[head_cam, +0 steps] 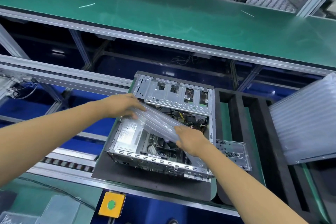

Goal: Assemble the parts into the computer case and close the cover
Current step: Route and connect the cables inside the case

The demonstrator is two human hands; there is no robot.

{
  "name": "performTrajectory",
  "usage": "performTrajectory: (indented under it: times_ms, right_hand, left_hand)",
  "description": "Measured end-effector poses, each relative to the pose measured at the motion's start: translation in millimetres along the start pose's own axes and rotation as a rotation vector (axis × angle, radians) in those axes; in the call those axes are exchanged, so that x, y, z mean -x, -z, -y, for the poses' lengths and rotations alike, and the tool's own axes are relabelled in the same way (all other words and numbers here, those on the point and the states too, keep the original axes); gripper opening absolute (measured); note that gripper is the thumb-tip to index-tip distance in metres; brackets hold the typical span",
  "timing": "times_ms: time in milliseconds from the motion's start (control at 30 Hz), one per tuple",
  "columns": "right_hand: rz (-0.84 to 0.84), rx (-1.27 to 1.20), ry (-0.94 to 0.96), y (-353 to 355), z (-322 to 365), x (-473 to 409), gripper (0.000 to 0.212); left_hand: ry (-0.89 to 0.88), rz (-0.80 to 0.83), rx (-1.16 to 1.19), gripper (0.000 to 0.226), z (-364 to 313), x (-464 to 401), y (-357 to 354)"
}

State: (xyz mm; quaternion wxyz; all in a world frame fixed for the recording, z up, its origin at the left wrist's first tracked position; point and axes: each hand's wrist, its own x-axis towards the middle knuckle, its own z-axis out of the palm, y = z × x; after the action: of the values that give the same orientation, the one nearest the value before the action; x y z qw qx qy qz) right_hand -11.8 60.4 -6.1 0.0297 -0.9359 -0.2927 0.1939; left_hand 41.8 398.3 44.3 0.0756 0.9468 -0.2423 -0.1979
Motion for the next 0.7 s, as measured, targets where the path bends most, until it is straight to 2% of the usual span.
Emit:
performTrajectory:
  times_ms: [133,267,333,433,500,567,600,700]
  right_hand:
    - [-0.008,-0.064,-0.028,-3,-1,1,0.037]
    - [-0.041,-0.115,-0.038,-8,3,2,0.031]
    - [-0.041,-0.124,-0.041,-9,5,1,0.033]
    - [0.042,-0.161,-0.066,-4,2,2,0.039]
    - [0.078,-0.343,-0.107,4,-2,7,0.03]
    - [0.12,-0.427,-0.149,9,-4,14,0.031]
    - [0.144,-0.385,-0.149,10,-6,15,0.033]
    - [0.132,-0.04,-0.184,12,0,13,0.038]
  left_hand:
    - [0.05,-0.014,-0.105,0.048,-21,-27,2]
    - [-0.014,0.012,-0.456,0.031,-35,-46,-1]
    - [-0.036,0.028,-0.54,0.03,-37,-53,-3]
    - [-0.037,0.136,-0.496,0.028,-36,-60,-2]
    - [-0.047,0.221,-0.435,0.023,-32,-61,1]
    - [-0.067,0.274,-0.39,0.02,-29,-60,6]
    - [-0.081,0.283,-0.399,0.02,-28,-59,8]
    - [-0.103,0.226,-0.543,0.025,-26,-54,9]
